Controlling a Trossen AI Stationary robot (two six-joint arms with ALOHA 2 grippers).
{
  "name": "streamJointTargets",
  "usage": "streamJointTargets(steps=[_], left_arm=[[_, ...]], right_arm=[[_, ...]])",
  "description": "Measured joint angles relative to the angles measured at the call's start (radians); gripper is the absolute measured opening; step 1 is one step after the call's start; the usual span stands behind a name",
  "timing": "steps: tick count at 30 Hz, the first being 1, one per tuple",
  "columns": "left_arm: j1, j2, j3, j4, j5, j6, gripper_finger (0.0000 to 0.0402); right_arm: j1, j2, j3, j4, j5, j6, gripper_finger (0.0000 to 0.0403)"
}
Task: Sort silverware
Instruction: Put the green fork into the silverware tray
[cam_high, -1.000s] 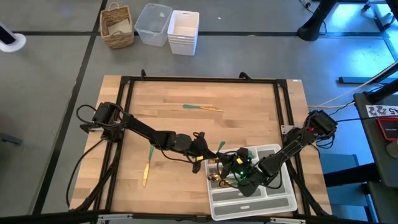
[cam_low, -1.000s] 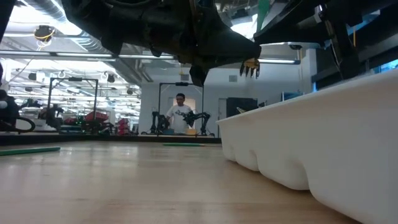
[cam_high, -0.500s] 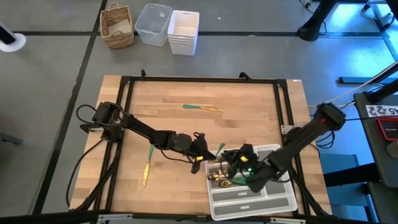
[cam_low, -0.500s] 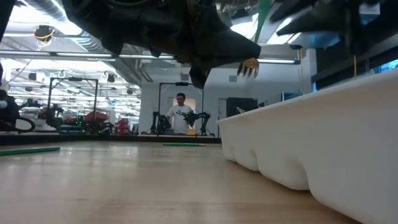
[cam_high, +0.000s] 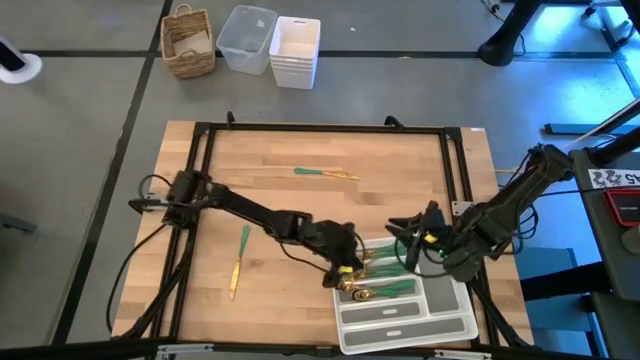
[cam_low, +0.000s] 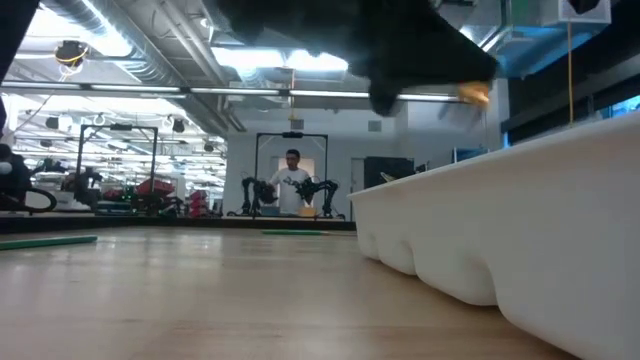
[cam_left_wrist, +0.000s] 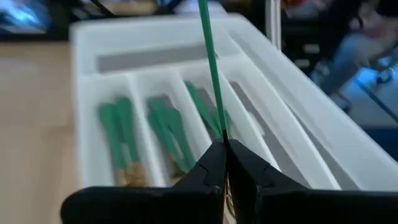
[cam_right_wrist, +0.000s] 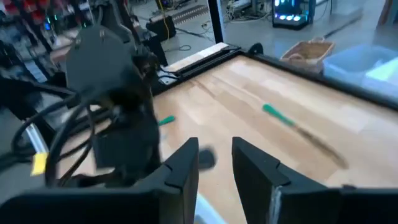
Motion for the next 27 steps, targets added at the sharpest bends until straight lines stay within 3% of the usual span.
streamJointTargets(steps=[3,10,27], left_arm=[[0.001,0.087,0.087,-0.064,0.057,0.017,0.0],[0.021,0.215,0.215,-0.113,0.069,0.063,0.0],[0.068,0.234,0.231,-0.264,0.11,0.104,0.0]], right_arm=[[0.0,-0.048,0.0,-0.051,-0.003,-0.081,0.0098],[0.0,-0.103,0.0,-0.124,-0.018,-0.15,0.0098],[0.0,-0.1,0.0,-0.219,-0.081,-0.139,0.0098]])
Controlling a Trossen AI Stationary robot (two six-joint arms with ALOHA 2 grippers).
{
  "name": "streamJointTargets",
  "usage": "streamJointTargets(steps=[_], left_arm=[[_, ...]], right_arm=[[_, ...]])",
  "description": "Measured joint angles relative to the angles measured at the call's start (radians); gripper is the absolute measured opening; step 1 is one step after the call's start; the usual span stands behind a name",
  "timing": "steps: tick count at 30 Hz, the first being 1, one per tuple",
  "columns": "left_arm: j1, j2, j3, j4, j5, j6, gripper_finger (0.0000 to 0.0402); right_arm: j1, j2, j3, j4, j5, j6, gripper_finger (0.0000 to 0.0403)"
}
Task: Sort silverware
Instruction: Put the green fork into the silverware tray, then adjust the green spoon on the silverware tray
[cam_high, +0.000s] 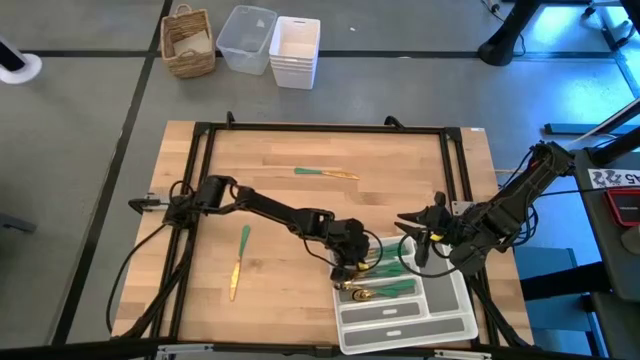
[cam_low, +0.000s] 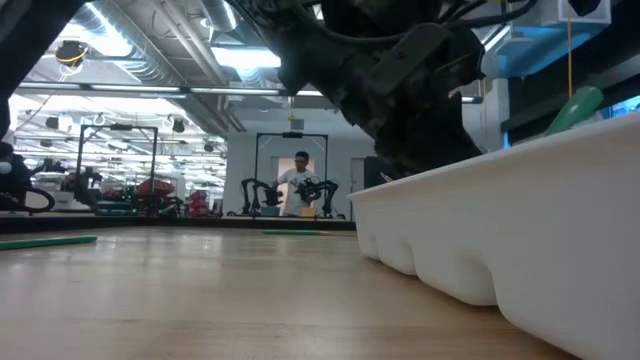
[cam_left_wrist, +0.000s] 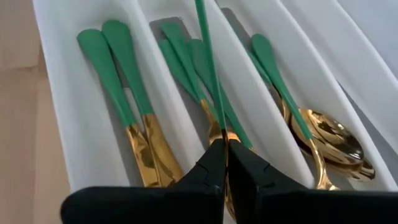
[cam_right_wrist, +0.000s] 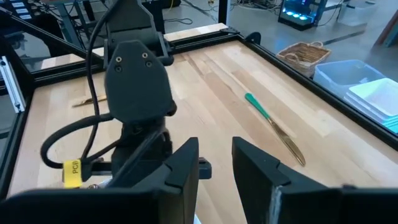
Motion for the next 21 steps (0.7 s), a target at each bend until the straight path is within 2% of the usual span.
streamJointTargets(steps=[5,12,18,21], left_arm=[[-0.016,-0.001,0.0,0.013,-0.008,0.038,0.0006],[-0.035,0.0,-0.001,0.075,-0.013,0.049,0.0038],[-0.03,0.0,-0.001,0.076,-0.111,0.049,0.0072],[-0.022,-0.002,-0.001,0.073,-0.114,0.047,0.0081]], right_arm=[[0.0,0.0,0.0,0.0,0.0,0.0,0.0098],[0.0,0.0,0.0,0.0,0.0,0.001,0.0098],[0.0,0.0,0.0,0.0,0.0,0.002,0.0098],[0.0,0.0,0.0,0.001,-0.001,0.002,0.0098]])
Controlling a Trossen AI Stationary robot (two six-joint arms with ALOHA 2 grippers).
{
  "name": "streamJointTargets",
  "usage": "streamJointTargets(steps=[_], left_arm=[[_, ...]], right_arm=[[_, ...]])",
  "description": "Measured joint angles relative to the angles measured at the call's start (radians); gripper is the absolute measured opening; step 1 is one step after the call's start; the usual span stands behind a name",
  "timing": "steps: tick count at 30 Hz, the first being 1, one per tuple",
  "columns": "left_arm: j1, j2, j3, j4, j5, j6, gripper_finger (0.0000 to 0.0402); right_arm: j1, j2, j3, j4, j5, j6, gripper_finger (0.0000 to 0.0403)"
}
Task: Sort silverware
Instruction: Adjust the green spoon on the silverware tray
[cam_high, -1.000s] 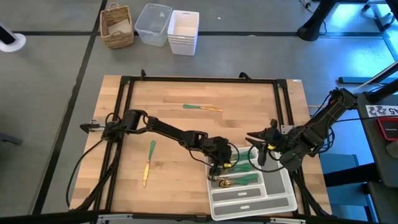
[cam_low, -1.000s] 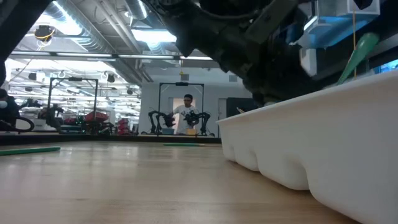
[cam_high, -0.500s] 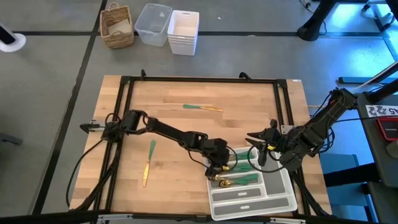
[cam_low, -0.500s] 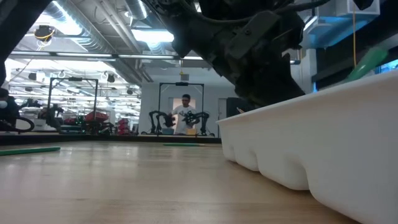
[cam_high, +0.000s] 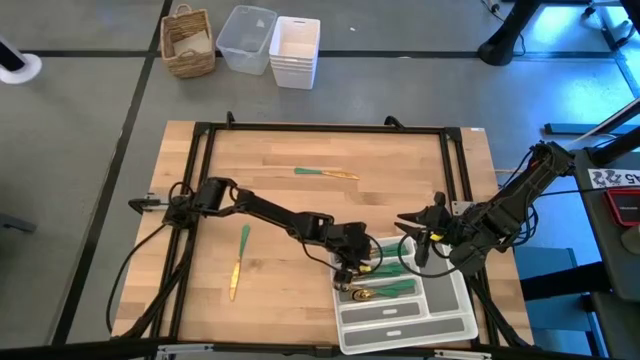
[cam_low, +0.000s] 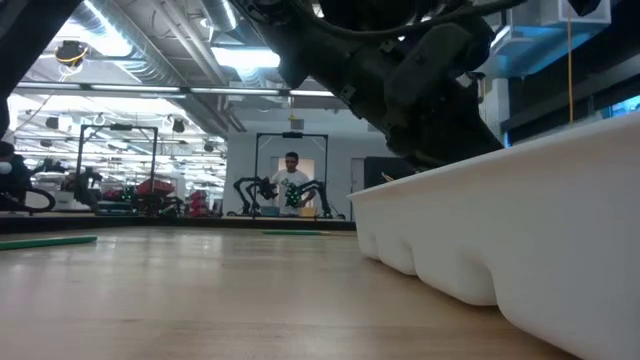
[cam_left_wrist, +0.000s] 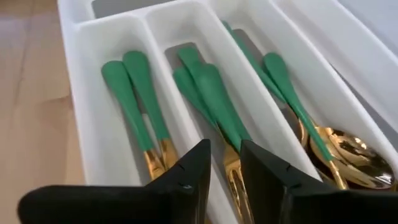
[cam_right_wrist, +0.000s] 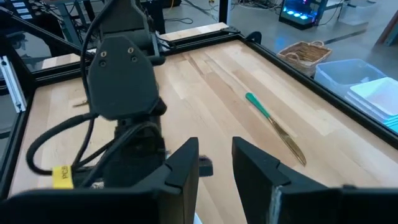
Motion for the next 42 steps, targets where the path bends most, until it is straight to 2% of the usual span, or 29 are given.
streamJointTargets(steps=[6,12,17,22,26,35,42], left_arm=[[-0.002,-0.069,-0.001,-0.071,0.002,-0.04,0.0077],[-0.028,-0.179,0.0,-0.367,0.064,-0.049,0.006],[-0.07,-0.189,-0.001,-0.545,0.061,0.013,0.0046],[-0.106,-0.185,-0.009,-0.539,0.049,0.062,0.0034],[-0.11,-0.173,-0.009,-0.519,0.009,0.053,0.0026],[-0.112,-0.131,-0.008,-0.505,0.007,0.024,0.001],[-0.122,-0.117,-0.01,-0.363,0.008,0.02,0.0001]], right_arm=[[0.0,0.0,-0.001,0.002,-0.047,0.001,0.0098],[0.0,0.0,-0.029,0.002,-0.052,0.001,0.0098],[0.0,0.0,-0.039,0.003,-0.053,0.0,0.0098],[0.0,0.0,-0.039,0.003,-0.053,0.001,0.0098],[0.0,0.002,-0.039,0.004,-0.052,0.0,0.0098],[0.0,0.013,-0.04,0.008,-0.073,0.0,0.0098],[0.0,0.016,-0.04,0.01,-0.078,0.0,0.0098]])
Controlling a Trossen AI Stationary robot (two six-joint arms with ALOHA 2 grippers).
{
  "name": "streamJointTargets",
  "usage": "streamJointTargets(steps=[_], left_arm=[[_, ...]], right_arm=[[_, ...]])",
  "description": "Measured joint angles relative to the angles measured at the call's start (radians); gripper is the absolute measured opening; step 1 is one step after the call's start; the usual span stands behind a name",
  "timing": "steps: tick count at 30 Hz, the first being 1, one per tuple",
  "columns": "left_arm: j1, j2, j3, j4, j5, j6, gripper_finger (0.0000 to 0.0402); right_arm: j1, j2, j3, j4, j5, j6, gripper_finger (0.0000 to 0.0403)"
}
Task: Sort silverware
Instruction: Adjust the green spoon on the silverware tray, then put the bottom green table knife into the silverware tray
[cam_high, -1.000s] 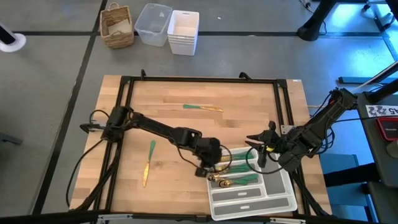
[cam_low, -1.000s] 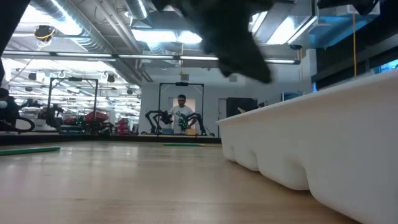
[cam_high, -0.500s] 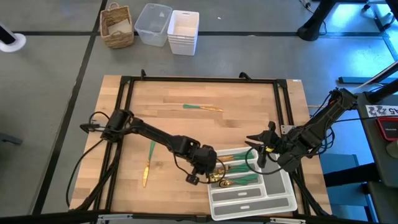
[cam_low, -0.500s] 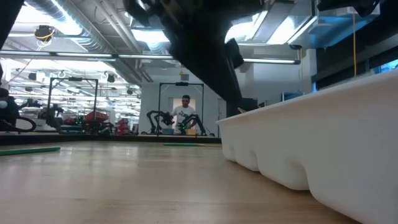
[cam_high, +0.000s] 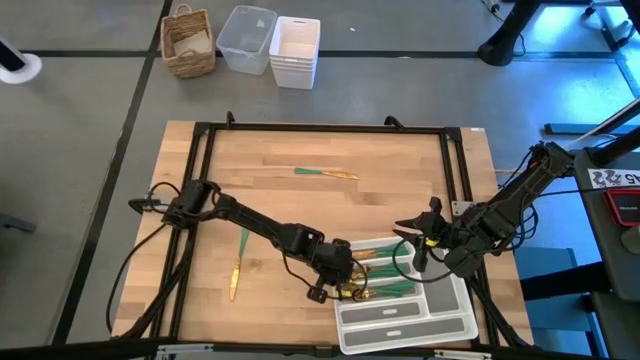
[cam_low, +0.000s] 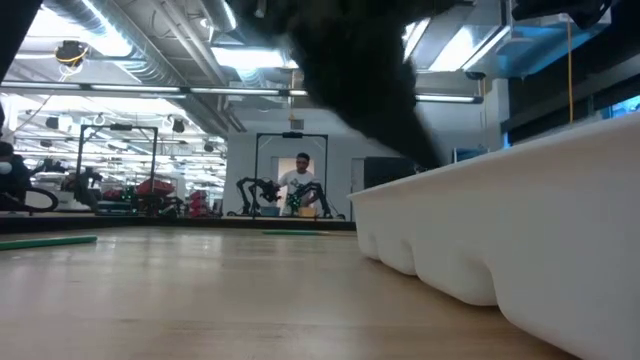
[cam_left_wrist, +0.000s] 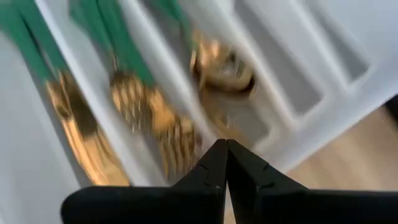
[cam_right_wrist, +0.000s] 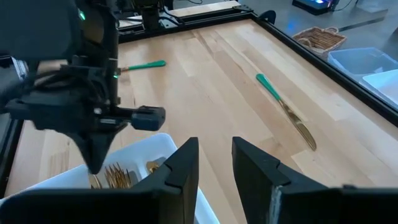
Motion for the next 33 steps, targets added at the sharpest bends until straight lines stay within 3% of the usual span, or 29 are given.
streamJointTargets(steps=[10,15,22,27,33], left_arm=[[-0.02,0.051,0.001,0.118,0.015,-0.012,0.0001],[-0.016,0.08,0.0,0.177,0.085,-0.026,0.0001],[0.005,0.05,0.001,0.166,0.087,-0.007,0.0001],[0.038,-0.043,0.003,0.043,0.076,0.009,0.0001],[0.098,-0.189,0.003,-0.25,0.045,-0.011,0.0001]], right_arm=[[0.0,0.019,0.0,-0.001,0.0,0.0,0.0098],[0.0,0.023,0.0,0.0,0.0,0.0,0.0098],[0.0,0.023,0.0,0.002,0.0,0.0,0.0098],[0.0,0.023,0.0,0.029,0.008,-0.001,0.0098],[0.0,0.023,0.0,0.038,0.036,-0.003,0.0098]])
